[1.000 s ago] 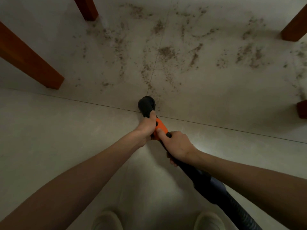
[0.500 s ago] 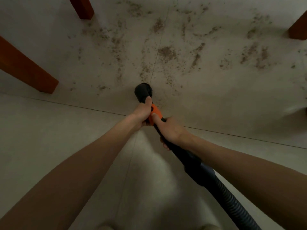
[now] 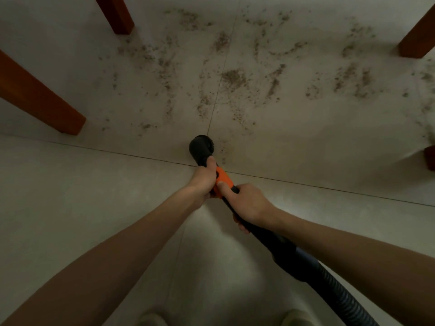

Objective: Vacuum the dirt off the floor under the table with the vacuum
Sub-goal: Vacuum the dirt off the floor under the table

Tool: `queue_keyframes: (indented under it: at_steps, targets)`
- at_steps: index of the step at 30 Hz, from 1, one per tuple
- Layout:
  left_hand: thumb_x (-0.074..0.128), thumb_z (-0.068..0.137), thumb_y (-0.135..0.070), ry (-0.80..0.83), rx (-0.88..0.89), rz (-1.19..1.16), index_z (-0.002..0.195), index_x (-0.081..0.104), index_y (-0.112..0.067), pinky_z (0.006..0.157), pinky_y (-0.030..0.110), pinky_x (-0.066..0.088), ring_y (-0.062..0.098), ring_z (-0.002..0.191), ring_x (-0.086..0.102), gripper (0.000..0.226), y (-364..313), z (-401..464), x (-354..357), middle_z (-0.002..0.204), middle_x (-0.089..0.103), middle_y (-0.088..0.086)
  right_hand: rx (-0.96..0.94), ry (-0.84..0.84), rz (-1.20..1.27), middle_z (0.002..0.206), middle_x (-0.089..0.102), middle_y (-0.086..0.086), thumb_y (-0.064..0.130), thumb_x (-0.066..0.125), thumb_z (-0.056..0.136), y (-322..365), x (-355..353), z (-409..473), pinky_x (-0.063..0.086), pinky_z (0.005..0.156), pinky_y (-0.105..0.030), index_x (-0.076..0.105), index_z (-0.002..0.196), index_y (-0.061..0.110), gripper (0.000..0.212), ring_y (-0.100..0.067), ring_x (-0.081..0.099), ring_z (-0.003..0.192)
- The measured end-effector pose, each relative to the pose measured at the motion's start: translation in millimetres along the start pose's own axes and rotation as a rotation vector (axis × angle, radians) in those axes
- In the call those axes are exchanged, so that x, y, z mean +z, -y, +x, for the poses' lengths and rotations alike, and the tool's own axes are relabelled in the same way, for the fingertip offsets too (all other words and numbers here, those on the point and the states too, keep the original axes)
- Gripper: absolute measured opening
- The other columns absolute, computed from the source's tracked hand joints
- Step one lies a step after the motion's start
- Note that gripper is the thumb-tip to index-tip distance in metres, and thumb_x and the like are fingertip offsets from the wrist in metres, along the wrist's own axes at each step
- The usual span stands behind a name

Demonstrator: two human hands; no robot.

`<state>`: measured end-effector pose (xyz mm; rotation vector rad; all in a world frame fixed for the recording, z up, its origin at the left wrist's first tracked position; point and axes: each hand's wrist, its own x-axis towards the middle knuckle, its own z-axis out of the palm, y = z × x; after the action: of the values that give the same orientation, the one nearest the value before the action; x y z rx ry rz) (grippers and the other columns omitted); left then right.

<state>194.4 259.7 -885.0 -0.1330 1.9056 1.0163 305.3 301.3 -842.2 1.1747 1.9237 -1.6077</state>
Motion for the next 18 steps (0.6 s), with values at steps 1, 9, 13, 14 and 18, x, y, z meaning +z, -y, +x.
queue_keyframes:
  at_steps: [1, 9, 13, 14, 18]
  targets:
    - [0.027, 0.1, -0.045, 0.005, -0.007, -0.006, 0.131, 0.042, -0.002, 0.093, 0.042, 0.048, 0.027, 0.102, 0.055, 0.055, 2.9, -4.5, 1.9, 0.117, 0.056, 0.018, 0.007, 0.003, -0.001, 0.058, 0.056, -0.011, 0.057, 0.039, 0.093, -2.6, -0.5, -4.9, 0.046, 0.039, -0.024, 0.052, 0.078, 0.006, 0.055, -0.017, 0.05, 0.034]
    - [0.025, 0.099, -0.048, 0.062, -0.058, 0.006, 0.133, 0.037, -0.006, 0.095, 0.045, 0.048, 0.029, 0.11, 0.055, 0.055, 23.5, -30.9, 16.6, 0.119, 0.054, 0.015, 0.046, -0.019, -0.025, 0.054, 0.056, -0.008, 0.056, 0.039, 0.094, -22.0, 0.5, -38.5, 0.049, 0.042, -0.026, 0.053, 0.079, 0.007, 0.053, -0.017, 0.051, 0.034]
    - [0.025, 0.1, -0.047, 0.096, -0.055, 0.005, 0.131, 0.036, -0.006, 0.096, 0.045, 0.048, 0.028, 0.109, 0.055, 0.053, 22.6, -37.0, 24.3, 0.112, 0.053, 0.013, 0.056, -0.034, -0.032, 0.058, 0.058, -0.011, 0.056, 0.038, 0.094, -26.8, -4.4, -44.1, 0.051, 0.044, -0.028, 0.056, 0.085, 0.003, 0.056, -0.019, 0.052, 0.036]
    - [0.026, 0.1, -0.047, 0.097, -0.052, 0.005, 0.132, 0.036, -0.005, 0.096, 0.046, 0.047, 0.029, 0.109, 0.055, 0.054, 22.1, -37.3, 26.0, 0.112, 0.052, 0.013, 0.055, -0.036, -0.036, 0.059, 0.059, -0.011, 0.056, 0.038, 0.094, -27.5, -6.1, -43.6, 0.052, 0.045, -0.029, 0.057, 0.087, 0.002, 0.058, -0.019, 0.053, 0.037]
    - [0.026, 0.099, -0.047, 0.092, -0.056, 0.008, 0.13, 0.037, -0.005, 0.097, 0.046, 0.047, 0.029, 0.109, 0.054, 0.053, 17.3, -33.9, 30.1, 0.111, 0.052, 0.014, 0.048, -0.05, -0.038, 0.057, 0.058, -0.01, 0.057, 0.038, 0.094, -28.2, -10.2, -39.8, 0.05, 0.043, -0.026, 0.056, 0.085, 0.004, 0.056, -0.018, 0.053, 0.037]
